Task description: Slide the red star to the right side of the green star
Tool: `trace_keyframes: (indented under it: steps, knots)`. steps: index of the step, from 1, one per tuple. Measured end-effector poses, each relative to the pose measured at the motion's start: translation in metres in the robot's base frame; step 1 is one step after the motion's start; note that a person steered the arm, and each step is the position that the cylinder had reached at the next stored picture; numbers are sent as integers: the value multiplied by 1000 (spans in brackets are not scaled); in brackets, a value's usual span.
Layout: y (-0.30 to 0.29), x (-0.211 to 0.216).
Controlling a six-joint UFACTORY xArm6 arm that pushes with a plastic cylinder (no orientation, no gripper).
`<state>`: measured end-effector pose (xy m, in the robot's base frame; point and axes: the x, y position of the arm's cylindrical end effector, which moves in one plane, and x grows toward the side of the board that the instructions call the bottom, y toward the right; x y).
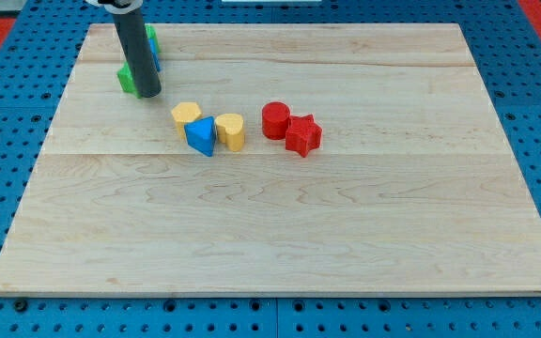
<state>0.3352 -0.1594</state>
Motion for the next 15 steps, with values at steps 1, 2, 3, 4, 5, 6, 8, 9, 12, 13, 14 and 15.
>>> trace_keyframes:
  steps: [1,2,3,4,5,6,8,9,12,13,14,15]
  knots:
    - [111,-9]
    - [212,-9]
    - [229,39]
    - [229,94]
    - [213,112]
    - [170,107]
    - [128,74]
    - [119,57]
    - [188,21]
    - [149,11]
    - [85,11]
    - [69,12]
